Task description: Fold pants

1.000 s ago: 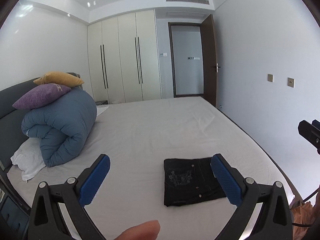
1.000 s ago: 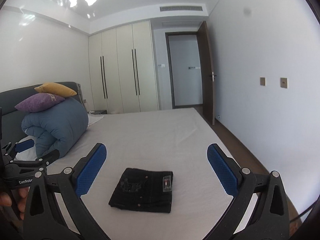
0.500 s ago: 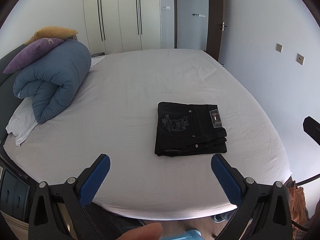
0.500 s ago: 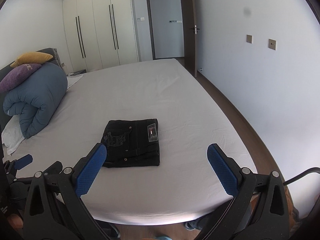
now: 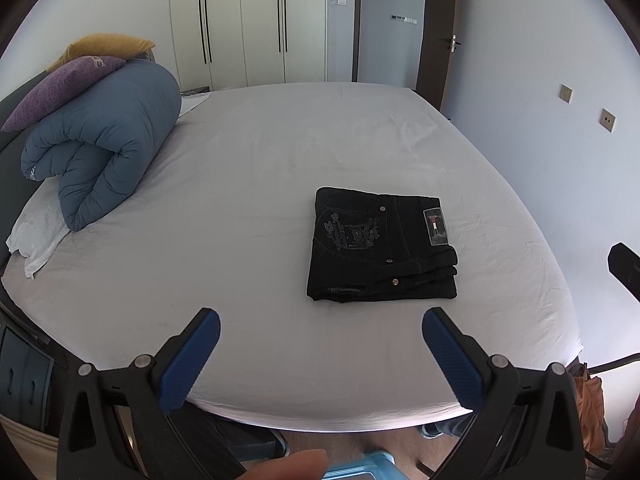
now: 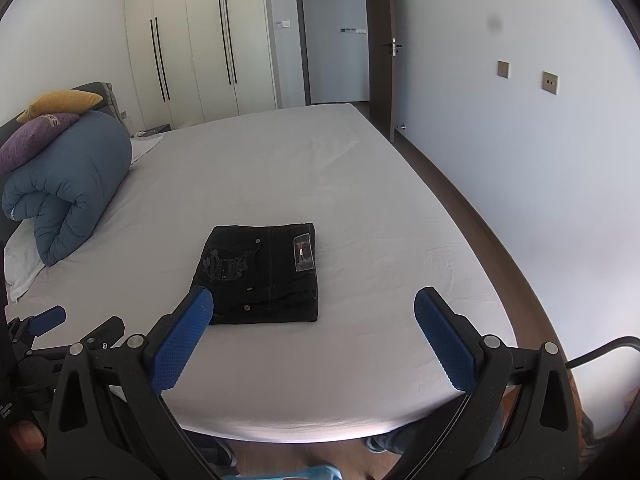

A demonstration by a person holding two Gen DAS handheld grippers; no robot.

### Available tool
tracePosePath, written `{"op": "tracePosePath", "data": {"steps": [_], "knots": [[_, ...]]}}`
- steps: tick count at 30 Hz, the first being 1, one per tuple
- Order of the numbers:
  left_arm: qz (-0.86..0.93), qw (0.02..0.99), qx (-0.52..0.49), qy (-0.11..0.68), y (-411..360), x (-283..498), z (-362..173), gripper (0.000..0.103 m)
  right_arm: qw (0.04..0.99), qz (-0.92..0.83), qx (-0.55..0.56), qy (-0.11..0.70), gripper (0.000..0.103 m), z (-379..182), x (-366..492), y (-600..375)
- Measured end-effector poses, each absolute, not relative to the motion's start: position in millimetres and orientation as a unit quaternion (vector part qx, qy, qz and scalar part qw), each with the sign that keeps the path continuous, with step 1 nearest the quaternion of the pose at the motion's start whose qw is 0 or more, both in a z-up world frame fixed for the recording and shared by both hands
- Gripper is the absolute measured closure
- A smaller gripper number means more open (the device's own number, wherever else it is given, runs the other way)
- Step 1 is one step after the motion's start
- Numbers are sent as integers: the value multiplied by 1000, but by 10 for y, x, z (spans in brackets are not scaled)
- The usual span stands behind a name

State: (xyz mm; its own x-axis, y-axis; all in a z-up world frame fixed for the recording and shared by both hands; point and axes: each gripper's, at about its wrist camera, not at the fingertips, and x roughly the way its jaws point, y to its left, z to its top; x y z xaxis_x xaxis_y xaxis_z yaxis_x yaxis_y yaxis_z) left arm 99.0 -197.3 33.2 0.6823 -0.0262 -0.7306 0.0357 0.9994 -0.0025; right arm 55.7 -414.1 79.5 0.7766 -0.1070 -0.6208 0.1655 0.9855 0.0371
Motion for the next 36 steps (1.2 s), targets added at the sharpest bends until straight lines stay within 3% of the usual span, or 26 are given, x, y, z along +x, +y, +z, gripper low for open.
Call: {"op": "tracePosePath", "data": {"steps": [36], "knots": [[-18,914,-2,406,-1969,996,304,0,938,-64,46,338,0,662,654,-4055]]}}
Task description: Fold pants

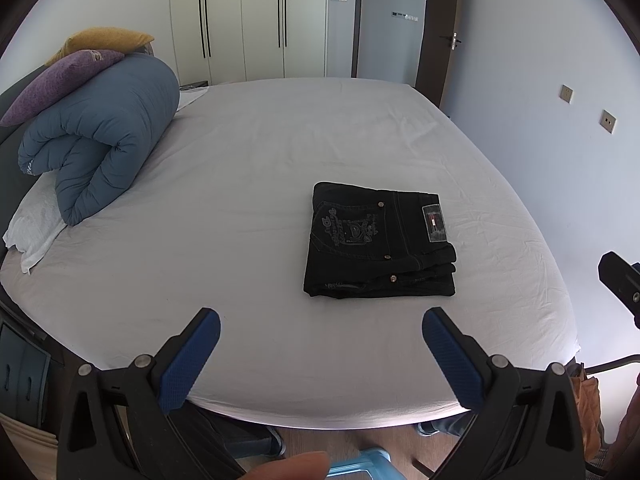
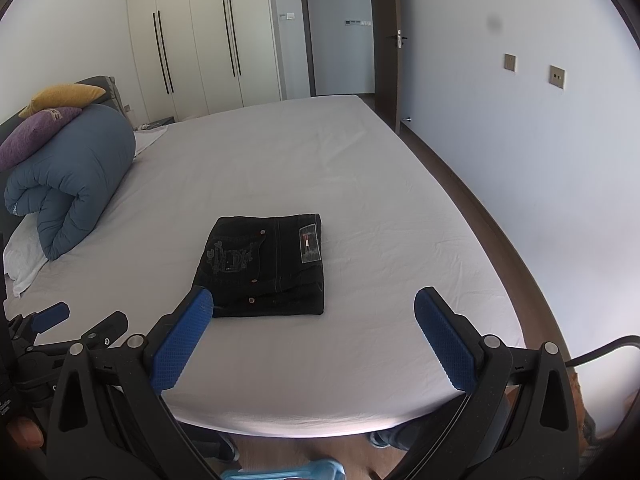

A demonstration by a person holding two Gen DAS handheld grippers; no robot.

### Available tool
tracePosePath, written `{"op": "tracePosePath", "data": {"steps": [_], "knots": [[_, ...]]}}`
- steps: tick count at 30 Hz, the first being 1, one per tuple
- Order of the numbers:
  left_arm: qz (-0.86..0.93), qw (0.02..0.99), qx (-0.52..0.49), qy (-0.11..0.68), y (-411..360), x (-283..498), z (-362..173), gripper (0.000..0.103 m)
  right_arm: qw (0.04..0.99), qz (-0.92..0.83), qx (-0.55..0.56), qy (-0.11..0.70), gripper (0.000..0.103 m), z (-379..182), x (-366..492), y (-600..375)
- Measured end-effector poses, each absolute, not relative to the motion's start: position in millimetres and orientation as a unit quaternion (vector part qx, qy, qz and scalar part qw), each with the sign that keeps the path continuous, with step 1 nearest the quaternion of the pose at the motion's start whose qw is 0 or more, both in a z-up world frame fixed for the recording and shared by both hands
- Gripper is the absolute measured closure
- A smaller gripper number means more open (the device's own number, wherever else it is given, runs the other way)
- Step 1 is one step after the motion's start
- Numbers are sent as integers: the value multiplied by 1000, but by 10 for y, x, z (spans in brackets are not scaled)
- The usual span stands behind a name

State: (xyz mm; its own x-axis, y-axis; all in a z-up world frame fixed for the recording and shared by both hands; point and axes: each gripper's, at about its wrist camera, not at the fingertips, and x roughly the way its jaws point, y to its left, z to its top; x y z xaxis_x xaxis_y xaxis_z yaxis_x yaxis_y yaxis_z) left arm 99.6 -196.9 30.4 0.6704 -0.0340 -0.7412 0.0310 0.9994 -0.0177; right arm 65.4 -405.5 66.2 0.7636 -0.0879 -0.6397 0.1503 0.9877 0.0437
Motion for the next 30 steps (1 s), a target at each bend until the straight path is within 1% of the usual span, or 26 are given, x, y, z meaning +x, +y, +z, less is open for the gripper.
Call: {"op": "tracePosePath", "data": {"steps": [30], "knots": [[-20,913,-3,408,-1951,970,277,0,935,-59,51,345,0,568,690,-4050]]}}
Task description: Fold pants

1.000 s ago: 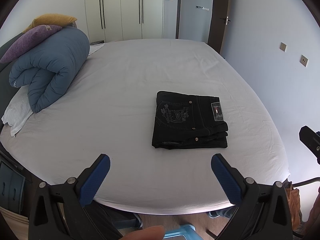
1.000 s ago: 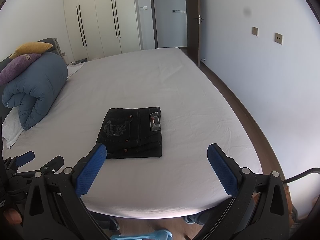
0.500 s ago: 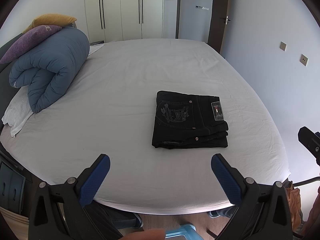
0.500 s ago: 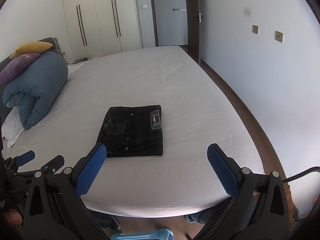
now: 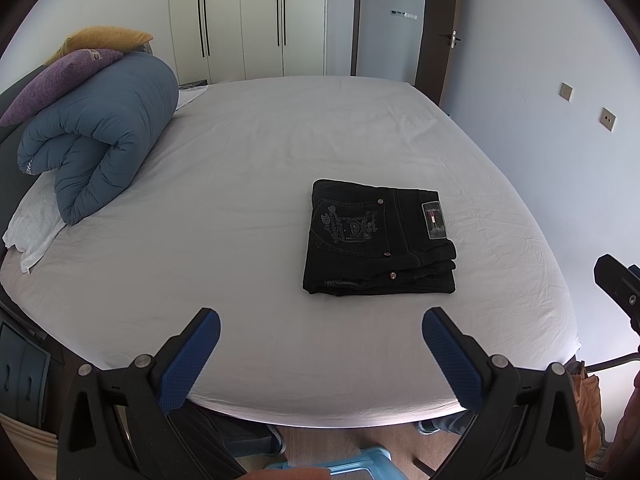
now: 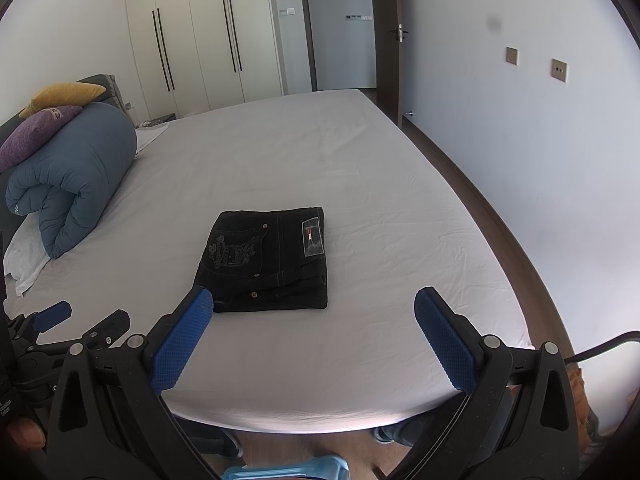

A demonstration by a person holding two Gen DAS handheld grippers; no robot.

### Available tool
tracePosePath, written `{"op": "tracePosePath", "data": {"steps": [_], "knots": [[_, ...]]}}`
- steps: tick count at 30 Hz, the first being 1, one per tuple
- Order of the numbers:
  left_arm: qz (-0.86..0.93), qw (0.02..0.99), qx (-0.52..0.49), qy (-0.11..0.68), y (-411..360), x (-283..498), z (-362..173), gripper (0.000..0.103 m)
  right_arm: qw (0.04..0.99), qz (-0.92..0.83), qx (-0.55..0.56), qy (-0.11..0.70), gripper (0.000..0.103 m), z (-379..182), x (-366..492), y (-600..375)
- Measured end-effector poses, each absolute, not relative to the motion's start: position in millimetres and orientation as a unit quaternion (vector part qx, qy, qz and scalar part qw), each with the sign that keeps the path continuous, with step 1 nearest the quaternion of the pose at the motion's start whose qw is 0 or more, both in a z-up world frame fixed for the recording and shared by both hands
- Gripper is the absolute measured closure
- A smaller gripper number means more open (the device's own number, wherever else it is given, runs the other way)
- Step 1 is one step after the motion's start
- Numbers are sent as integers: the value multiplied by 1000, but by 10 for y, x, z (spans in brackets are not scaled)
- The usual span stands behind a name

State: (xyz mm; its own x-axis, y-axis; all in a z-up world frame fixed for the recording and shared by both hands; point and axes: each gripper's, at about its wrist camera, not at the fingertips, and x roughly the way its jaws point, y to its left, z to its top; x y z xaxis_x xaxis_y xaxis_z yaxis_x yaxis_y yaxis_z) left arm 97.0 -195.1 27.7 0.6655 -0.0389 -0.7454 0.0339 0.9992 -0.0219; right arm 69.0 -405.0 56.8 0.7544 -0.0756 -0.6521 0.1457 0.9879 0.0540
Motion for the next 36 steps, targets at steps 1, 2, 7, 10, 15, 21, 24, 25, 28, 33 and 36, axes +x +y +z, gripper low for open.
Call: {"op": "tracePosePath", "data": {"steps": [1,2,7,10,15,21,24,25,28,33,36], "knots": [[-20,913,-3,408,-1951,970,278,0,935,-59,51,346,0,568,690,-4050],[-21,913,-2,408,-1950,969,279,0,935,-59,51,345,0,566,688,-4049],[-21,912,-2,409,-1945,966,278,0,935,-59,51,346,0,568,691,-4053],[-21,912,-2,409,-1947,969,277,0,935,-59,51,346,0,563,688,-4047],[-23,912,0,410,-1946,967,271,0,935,-60,51,347,0,547,672,-4035],[-23,911,1,413,-1927,962,252,0,934,-59,53,348,0,529,650,-4015],[-25,909,-1,416,-1913,965,238,0,934,-60,53,349,0,514,628,-4005],[-25,909,-2,417,-1907,962,234,0,934,-59,53,349,0,521,641,-4018],[-24,909,0,417,-1906,955,227,0,933,-59,53,351,0,505,632,-4022],[-25,910,3,414,-1911,958,234,0,932,-59,55,354,0,474,626,-4019],[-26,910,1,415,-1914,970,229,0,931,-59,56,357,0,464,646,-4045]]}}
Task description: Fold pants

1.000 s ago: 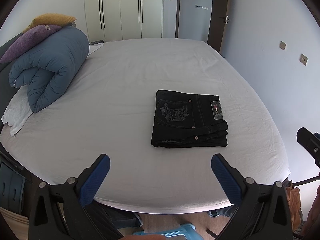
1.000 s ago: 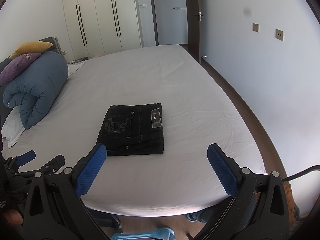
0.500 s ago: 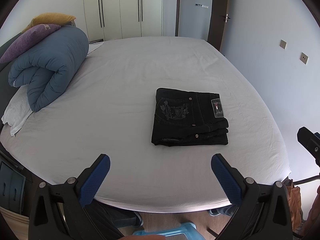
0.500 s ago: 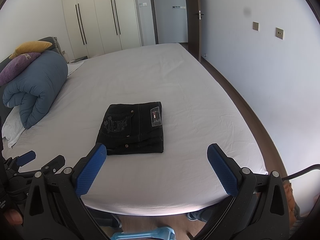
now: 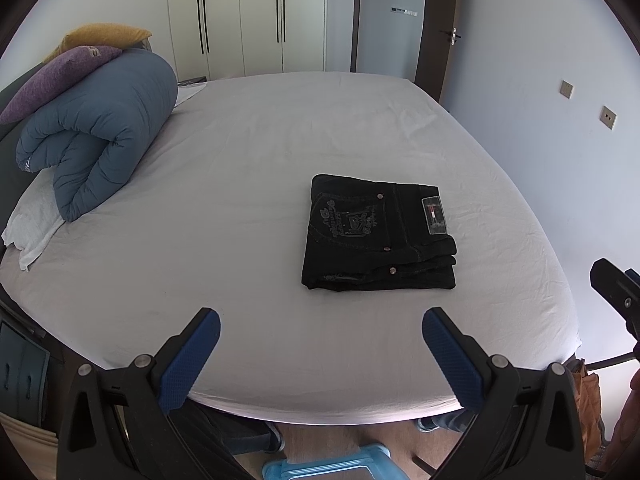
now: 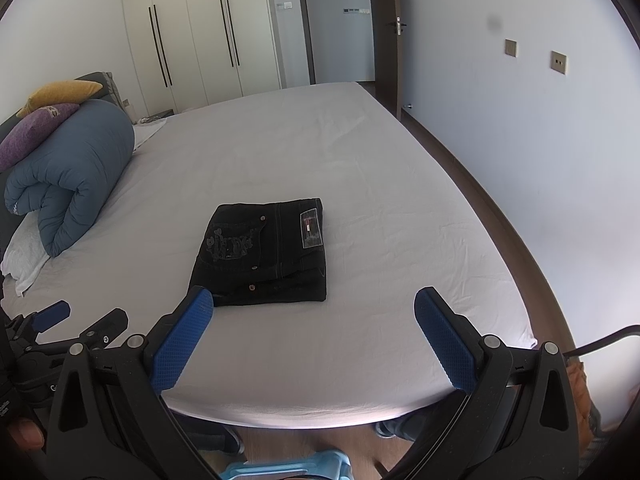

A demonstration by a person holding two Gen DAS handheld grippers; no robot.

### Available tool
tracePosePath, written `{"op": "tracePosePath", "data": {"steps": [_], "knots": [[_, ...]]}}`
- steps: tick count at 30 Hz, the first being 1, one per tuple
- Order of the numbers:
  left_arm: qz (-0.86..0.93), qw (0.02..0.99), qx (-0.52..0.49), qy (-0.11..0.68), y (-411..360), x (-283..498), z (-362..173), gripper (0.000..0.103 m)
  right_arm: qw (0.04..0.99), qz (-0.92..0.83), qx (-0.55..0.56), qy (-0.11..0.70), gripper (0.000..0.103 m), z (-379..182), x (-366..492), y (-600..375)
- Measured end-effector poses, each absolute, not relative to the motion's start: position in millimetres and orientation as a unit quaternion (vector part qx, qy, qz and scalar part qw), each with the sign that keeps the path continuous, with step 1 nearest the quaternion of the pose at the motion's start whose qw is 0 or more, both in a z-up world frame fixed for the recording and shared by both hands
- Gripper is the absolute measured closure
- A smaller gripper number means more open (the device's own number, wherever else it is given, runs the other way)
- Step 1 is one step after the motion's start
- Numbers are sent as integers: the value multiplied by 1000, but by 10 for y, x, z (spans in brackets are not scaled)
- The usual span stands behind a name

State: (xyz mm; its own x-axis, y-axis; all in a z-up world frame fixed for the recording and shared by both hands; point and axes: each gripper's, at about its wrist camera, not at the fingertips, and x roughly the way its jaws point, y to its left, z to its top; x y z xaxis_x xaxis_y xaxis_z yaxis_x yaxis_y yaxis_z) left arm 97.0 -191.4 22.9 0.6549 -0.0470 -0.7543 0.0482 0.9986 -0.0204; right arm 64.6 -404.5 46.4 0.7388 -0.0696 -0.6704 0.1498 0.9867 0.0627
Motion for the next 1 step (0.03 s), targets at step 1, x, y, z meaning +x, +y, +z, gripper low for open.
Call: {"op": "tracePosePath", "data": {"steps": [1], "knots": [[-27,910,0,415,-1909,969,226,0,930,-59,57,357,0,461,647,-4048]]}}
